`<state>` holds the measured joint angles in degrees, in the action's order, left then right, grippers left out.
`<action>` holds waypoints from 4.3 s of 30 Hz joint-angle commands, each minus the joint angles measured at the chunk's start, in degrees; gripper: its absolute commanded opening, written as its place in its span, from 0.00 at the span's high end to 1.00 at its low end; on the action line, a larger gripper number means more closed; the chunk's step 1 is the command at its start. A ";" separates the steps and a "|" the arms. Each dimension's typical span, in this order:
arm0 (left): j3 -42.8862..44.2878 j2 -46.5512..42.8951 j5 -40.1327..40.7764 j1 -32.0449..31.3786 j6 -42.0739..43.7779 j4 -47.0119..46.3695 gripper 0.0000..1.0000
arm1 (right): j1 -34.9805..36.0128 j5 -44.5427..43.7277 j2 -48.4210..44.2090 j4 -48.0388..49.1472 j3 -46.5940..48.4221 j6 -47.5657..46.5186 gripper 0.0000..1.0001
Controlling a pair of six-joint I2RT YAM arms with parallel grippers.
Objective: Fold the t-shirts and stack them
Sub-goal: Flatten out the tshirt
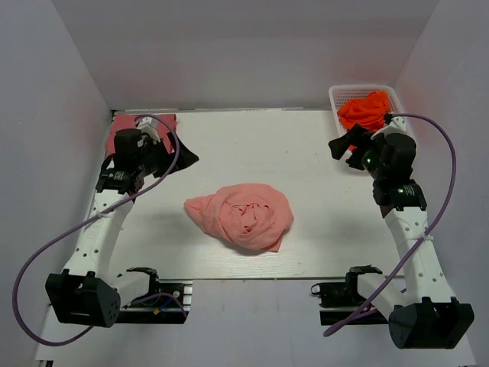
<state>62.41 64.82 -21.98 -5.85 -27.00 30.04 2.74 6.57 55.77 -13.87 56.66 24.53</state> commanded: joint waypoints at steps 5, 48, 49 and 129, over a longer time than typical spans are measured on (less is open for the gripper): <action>-7.99 2.93 -6.59 -0.83 -0.06 5.11 0.00 | 0.16 9.16 0.31 -2.57 0.65 -0.88 0.09; -0.82 16.06 9.13 -1.89 -10.44 -2.11 1.00 | 23.45 -10.41 23.96 -6.42 5.80 -0.80 1.00; 3.38 14.74 12.54 -1.89 -10.44 -0.96 1.00 | 23.45 -15.22 22.99 -7.65 9.48 -0.98 1.00; 55.75 61.94 27.79 -0.57 -4.38 -7.66 0.02 | 12.11 -24.31 61.78 4.82 44.81 -13.28 0.51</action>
<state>103.83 120.60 8.75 -6.85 -33.58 19.88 16.36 -17.12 111.35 -3.90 91.81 11.68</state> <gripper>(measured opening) 0.638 0.289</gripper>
